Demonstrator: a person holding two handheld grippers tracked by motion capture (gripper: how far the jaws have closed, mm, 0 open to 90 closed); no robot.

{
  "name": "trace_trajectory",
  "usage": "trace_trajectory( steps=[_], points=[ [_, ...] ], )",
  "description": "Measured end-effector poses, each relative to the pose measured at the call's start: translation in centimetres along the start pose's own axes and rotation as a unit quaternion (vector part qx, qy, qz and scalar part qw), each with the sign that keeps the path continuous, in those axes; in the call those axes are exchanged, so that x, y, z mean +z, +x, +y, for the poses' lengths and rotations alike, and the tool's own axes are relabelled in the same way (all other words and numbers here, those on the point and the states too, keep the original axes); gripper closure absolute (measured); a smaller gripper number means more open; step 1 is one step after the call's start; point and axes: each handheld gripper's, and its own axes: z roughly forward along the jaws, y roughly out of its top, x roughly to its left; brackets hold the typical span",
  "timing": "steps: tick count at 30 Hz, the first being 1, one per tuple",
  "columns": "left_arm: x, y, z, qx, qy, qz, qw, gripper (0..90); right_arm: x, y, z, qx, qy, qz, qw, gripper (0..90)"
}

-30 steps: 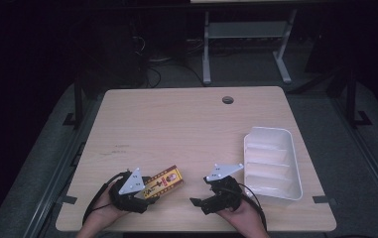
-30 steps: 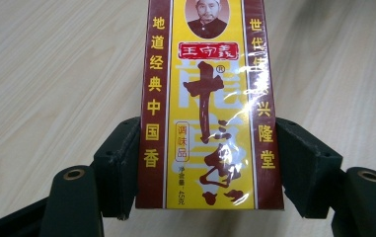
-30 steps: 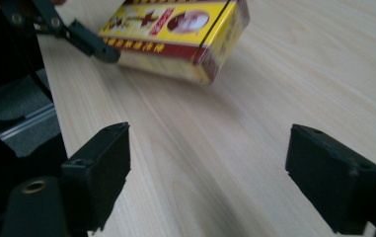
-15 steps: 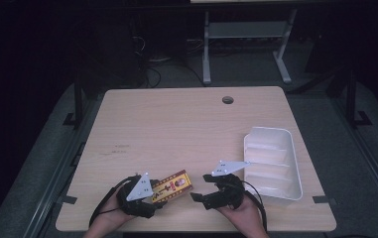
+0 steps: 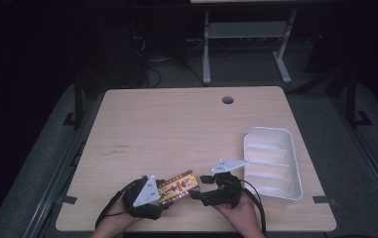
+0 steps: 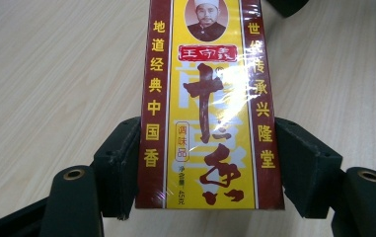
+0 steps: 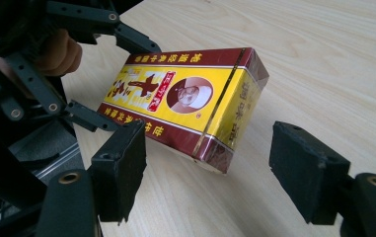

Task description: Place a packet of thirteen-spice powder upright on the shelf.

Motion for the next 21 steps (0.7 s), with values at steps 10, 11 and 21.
trace_trajectory(
  steps=[10, 11, 21],
  points=[
    [0.4, -1.1, 1.0, 0.025, -0.007, 0.027, 0.9993, 32.3, 0.4, 0.0, 0.0, 0.026, 0.000, 0.009, 0.9996, 35.5],
    [0.4, -1.1, 1.0, 0.024, -0.008, 0.027, 0.9993, 32.3, 0.3, -0.1, 0.0, 0.030, -0.001, 0.011, 0.9995, 36.0],
    [0.6, -1.4, 1.2, 0.027, -0.018, 0.034, 0.9989, 32.3, 0.3, -0.9, -0.3, 0.080, -0.017, 0.035, 0.9961, 39.6]
  ],
)
